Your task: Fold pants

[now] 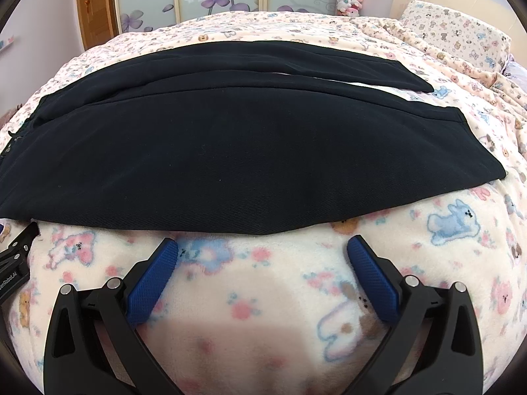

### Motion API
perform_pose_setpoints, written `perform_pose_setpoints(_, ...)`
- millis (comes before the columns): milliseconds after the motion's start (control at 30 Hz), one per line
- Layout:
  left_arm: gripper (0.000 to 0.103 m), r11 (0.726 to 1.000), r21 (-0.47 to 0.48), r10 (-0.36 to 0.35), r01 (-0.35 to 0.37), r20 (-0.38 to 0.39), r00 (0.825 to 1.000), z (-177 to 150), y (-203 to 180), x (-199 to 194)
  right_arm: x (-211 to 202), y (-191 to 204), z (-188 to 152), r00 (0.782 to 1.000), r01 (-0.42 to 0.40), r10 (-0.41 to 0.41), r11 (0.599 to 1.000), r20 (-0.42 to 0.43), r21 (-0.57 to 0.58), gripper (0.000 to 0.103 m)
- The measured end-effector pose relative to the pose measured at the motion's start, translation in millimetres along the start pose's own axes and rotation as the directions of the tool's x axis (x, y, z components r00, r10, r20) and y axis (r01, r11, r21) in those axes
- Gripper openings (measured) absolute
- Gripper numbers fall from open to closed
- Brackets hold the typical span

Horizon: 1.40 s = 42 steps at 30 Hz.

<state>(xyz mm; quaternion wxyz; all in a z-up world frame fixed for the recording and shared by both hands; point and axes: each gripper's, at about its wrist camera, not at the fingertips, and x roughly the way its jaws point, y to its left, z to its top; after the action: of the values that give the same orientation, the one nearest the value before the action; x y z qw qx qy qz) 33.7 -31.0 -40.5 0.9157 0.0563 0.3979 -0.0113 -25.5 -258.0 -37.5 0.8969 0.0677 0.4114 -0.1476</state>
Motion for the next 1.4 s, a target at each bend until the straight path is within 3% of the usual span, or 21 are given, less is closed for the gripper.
perform_pose_setpoints(233, 0.101, 1.0, 0.009, 0.019, -0.019, 0.004, 1.0, 1, -1, -1, -2, 3, -1, 1.0, 0.006, -0.006, 1.0, 0.002, -0.007, 0.102)
perform_pose_setpoints(367, 0.101, 0.999, 0.023, 0.035, -0.035, 0.0, 0.999, 3, -4, -1, -4, -2, 5, 0.997, -0.066, 0.065, 0.997, -0.033, -0.037, 0.102)
perform_pose_setpoints(433, 0.101, 0.999, 0.037, 0.016, -0.015, -0.01, 1.0, 6, -2, -4, -7, -6, 14, 0.98, -0.181, 0.17, 0.978, -0.102, -0.105, 0.102)
perform_pose_setpoints(467, 0.101, 0.998, 0.063, 0.001, 0.0, -0.013, 1.0, 8, -1, -8, -12, -13, 22, 0.961, -0.261, 0.245, 0.958, -0.13, -0.119, 0.102)
perform_pose_setpoints(567, 0.101, 0.997, 0.073, -0.022, 0.015, 0.093, 0.995, 14, 4, -30, -38, -45, 43, 0.89, -0.453, 0.45, 0.891, -0.076, -0.035, 0.102)
perform_pose_setpoints(633, 0.101, 0.998, 0.047, -0.055, 0.048, 0.176, 0.983, 23, 10, -46, -70, -70, 69, 0.893, -0.433, 0.439, 0.898, 0.098, -0.082, 0.102)
perform_pose_setpoints(700, 0.101, 0.997, 0.028, -0.075, 0.071, 0.201, 0.977, 36, 11, -52, -86, -93, 97, 0.884, -0.364, 0.4, 0.914, 0.243, -0.181, 0.102)
perform_pose_setpoints(733, 0.101, 0.995, 0.011, -0.104, 0.104, 0.202, 0.974, 45, 12, -51, -84, -102, 111, 0.893, -0.317, 0.364, 0.926, 0.265, -0.206, 0.102)
perform_pose_setpoints(833, 0.101, 0.984, -0.071, -0.149, 0.165, 0.195, 0.969, 61, 19, -41, -42, -141, 170, 0.96, -0.126, 0.152, 0.984, 0.233, -0.125, 0.102)
perform_pose_setpoints(933, 0.101, 0.975, -0.116, -0.163, 0.192, 0.224, 0.961, 63, 23, -27, 21, -198, 226, 0.992, -0.07, 0.065, 0.997, 0.11, 0.044, 0.102)
perform_pose_setpoints(1033, 0.101, 0.961, -0.13, -0.212, 0.242, 0.213, 0.954, 61, 26, -12, 87, -248, 263, 0.997, -0.071, 0.075, 0.974, -0.011, 0.213, 0.102)
perform_pose_setpoints(1100, 0.101, 0.951, -0.128, -0.252, 0.283, 0.211, 0.944, 62, 26, -6, 118, -272, 273, 0.99, -0.122, 0.137, 0.947, -0.032, 0.296, 0.098)
perform_pose_setpoints(1167, 0.101, 0.944, -0.127, -0.272, 0.304, 0.216, 0.938, 57, 26, -7, 140, -281, 277, 0.99, -0.114, 0.134, 0.938, -0.038, 0.328, 0.094)
perform_pose_setpoints(1267, 0.101, 0.938, -0.109, -0.3, 0.33, 0.225, 0.927, 57, 23, -6, 167, -282, 286, 0.995, -0.07, 0.091, 0.944, -0.049, 0.323, 0.081)
perform_pose_setpoints(1333, 0.101, 0.937, -0.096, -0.309, 0.336, 0.224, 0.924, 57, 20, -5, 180, -278, 288, 0.993, -0.091, 0.111, 0.946, -0.048, 0.31, 0.062)
perform_pose_setpoints(1400, 0.101, 0.939, -0.087, -0.308, 0.333, 0.217, 0.926, 56, 16, -3, 190, -273, 291, 0.996, -0.052, 0.069, 0.959, -0.052, 0.28, 0.055)
